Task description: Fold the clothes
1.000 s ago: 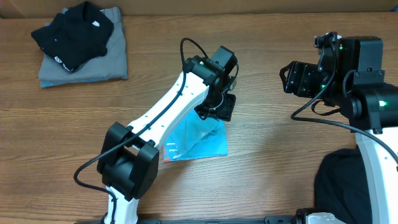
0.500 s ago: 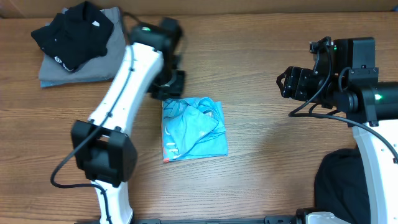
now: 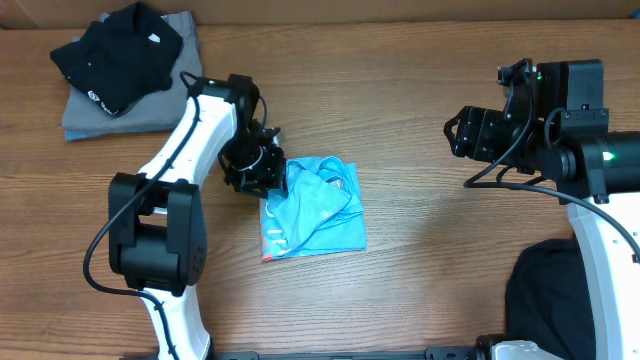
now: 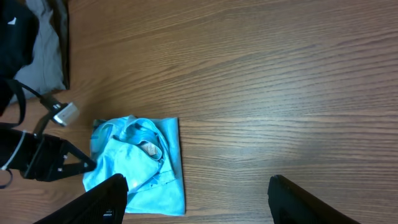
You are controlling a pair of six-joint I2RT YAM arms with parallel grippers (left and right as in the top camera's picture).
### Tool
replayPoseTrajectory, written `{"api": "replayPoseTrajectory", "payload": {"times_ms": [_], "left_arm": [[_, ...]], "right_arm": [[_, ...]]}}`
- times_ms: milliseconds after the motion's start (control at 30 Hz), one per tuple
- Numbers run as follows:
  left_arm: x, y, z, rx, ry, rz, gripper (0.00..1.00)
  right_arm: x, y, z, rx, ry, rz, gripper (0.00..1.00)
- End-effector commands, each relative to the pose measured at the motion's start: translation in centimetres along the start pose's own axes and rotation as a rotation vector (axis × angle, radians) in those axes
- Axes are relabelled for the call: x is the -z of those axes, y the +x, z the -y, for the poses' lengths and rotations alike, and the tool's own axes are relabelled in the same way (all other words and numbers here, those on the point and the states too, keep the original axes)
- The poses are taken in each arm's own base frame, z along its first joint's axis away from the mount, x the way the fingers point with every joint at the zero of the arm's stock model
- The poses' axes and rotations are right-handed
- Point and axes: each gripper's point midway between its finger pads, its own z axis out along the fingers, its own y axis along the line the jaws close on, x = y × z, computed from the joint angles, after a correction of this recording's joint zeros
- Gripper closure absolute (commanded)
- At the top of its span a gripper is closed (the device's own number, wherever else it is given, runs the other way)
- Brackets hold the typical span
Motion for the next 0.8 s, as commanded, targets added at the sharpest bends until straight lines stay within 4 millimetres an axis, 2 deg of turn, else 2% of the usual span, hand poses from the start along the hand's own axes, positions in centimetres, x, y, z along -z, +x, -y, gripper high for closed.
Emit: {"api": "replayPoseTrajectory", "payload": {"times_ms": [0,100,300,467,567,667,767], "left_arm": [[-0.7,0.6,2.0,-0.066,0.049,-0.021,0.80],[-1.0,1.0,3.8,-0.088,0.106,-0.034,0.95],[-2.1,2.0,8.4,-0.172,0.211,-0.065,0.96],[-4.0,3.2,12.3,-0.288,0.213,-0.084,0.96],[-5.2,4.0,14.2,-0.334,0.198,-0.095,0.85],[-6.3,5.1,15.6,-0.365,0.170,-0.114,0.80],[-7.2,5.5,15.2,-0.331,0.071,-0.114,0.60]], "right_arm": [[0.9,-0.9,-0.5,0.005,-0.014,0.036,0.25],[0.9,-1.0,-0.5,0.006,-0.015,0.038,0.25],[0.9,-1.1,-0.5,0.007,-0.016,0.042,0.25],[0.9,-1.1,-0.5,0.007,-0.016,0.043,0.25],[0.9,-1.1,-0.5,0.007,-0.016,0.043,0.25],[0.9,-1.1,-0.5,0.007,-0.016,0.042,0.25],[0.9,-1.0,-0.5,0.006,-0.015,0.041,0.25]]}}
